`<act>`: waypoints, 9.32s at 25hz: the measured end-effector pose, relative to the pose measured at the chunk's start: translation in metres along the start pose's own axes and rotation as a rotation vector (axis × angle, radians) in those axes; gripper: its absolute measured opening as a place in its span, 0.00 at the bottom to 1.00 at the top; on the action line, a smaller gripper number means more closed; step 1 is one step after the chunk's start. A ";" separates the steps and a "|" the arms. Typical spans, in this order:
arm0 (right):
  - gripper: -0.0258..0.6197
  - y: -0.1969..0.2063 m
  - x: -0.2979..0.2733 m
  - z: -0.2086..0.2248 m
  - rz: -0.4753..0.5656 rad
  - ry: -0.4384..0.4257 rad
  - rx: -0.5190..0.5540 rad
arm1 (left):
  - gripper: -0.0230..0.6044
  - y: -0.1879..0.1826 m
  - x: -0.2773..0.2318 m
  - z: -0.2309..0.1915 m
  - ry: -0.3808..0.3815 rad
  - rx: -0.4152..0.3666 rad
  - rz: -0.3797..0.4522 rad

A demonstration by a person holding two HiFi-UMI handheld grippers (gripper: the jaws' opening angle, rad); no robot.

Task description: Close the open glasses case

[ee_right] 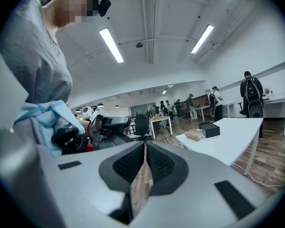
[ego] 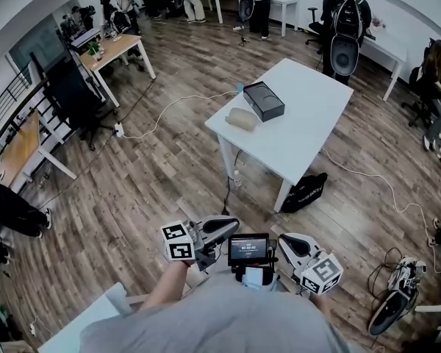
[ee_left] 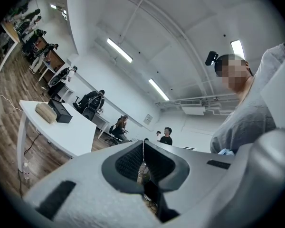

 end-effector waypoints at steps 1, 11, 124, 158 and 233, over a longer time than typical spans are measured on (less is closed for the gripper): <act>0.09 -0.002 -0.002 0.002 0.000 -0.003 0.002 | 0.07 -0.002 0.000 -0.003 -0.003 0.002 0.004; 0.09 -0.015 -0.026 0.037 0.017 0.016 -0.027 | 0.07 -0.022 -0.010 -0.047 0.006 0.008 0.017; 0.09 -0.088 -0.237 0.200 0.002 0.268 -0.276 | 0.20 -0.188 -0.146 -0.495 -0.028 -0.733 -0.864; 0.09 -0.082 -0.234 0.204 -0.011 0.299 -0.323 | 0.14 -0.136 -0.161 -0.544 0.000 -1.010 -1.269; 0.09 -0.089 -0.236 0.178 -0.010 0.283 -0.275 | 0.10 -0.096 -0.111 -0.484 -0.197 -1.250 -1.165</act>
Point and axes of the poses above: the fingertips, and each gripper's own axes: x backward along the fingers, z to its right, y out of its underside, the point moved 6 cm from there along x, backward along the fingers, and after that the axes turned 6 degrees about -z, right-handed, at the moved point
